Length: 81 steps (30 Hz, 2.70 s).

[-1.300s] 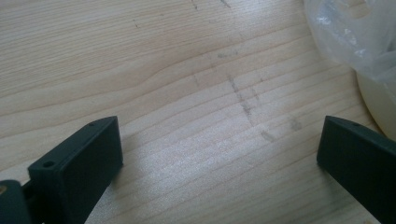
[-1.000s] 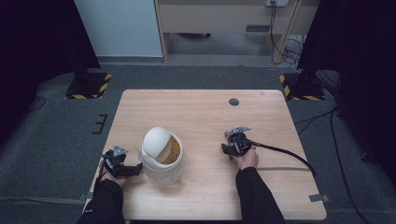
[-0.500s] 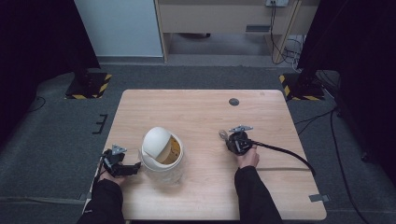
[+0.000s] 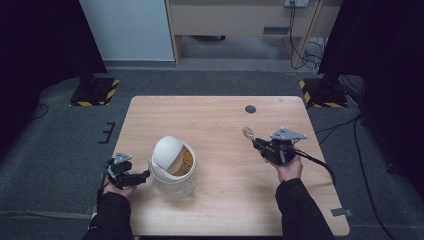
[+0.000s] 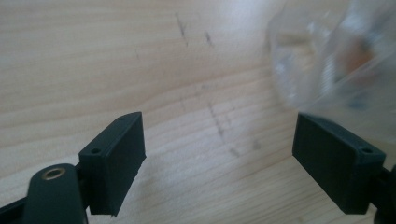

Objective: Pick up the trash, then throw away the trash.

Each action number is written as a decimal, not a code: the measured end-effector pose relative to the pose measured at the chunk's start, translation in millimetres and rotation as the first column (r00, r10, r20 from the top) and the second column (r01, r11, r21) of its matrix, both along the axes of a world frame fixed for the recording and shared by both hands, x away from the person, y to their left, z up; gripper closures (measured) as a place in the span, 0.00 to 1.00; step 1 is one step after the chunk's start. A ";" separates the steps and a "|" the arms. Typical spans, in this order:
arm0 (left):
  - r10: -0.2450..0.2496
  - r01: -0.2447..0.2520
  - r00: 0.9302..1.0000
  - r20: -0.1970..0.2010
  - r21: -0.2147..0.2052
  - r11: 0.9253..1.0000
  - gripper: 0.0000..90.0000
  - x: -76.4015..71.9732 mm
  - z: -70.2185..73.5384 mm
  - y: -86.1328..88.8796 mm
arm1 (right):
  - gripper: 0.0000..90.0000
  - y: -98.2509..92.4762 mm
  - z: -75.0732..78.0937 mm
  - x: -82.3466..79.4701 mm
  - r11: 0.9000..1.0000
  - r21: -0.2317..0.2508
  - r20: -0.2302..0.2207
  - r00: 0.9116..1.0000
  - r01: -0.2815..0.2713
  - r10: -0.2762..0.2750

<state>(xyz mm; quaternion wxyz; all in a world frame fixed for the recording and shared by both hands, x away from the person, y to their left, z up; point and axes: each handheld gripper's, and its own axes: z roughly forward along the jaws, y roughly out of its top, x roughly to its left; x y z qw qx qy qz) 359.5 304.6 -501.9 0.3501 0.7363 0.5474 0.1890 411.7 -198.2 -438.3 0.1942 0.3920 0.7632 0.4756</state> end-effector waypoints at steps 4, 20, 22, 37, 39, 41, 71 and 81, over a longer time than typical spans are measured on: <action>0.007 -0.005 0.997 0.074 -0.032 0.999 0.19 -4.2 13.2 0.2 | 0.88 -10.4 10.4 -15.4 0.997 0.075 0.050 0.998 -0.032 0.029; 0.120 -0.077 0.950 0.287 -0.154 0.985 0.18 -27.6 63.8 18.7 | 0.88 -30.4 42.5 -29.1 0.987 0.159 0.153 0.988 -0.037 0.013; 0.132 -0.080 0.937 0.323 -0.170 0.982 0.17 -30.8 72.3 20.3 | 0.88 -32.0 46.9 -30.7 0.984 0.175 0.166 0.986 -0.039 0.009; 0.071 0.076 0.840 0.539 -0.246 0.966 0.17 -50.1 131.8 -14.9 | 0.88 -28.7 64.7 -39.4 0.974 0.210 0.223 0.974 -0.087 0.039; 0.047 0.110 0.831 0.554 -0.247 0.963 0.17 -50.2 138.1 -24.1 | 0.88 -27.6 66.9 -40.2 0.973 0.208 0.234 0.971 -0.097 0.047; 0.027 0.137 0.827 0.561 -0.248 0.959 0.17 -50.3 142.5 -32.7 | 0.88 -26.6 68.5 -41.4 0.969 0.221 0.236 0.970 -0.108 0.054; -0.147 0.362 0.817 0.558 -0.296 0.884 0.28 -32.3 163.4 -158.1 | 0.88 14.2 66.8 -53.6 0.945 0.210 0.257 0.947 -0.249 0.193; -0.168 0.379 0.832 0.528 -0.321 0.868 0.32 -20.4 156.2 -197.1 | 0.88 20.3 61.6 -55.7 0.940 0.208 0.251 0.944 -0.271 0.217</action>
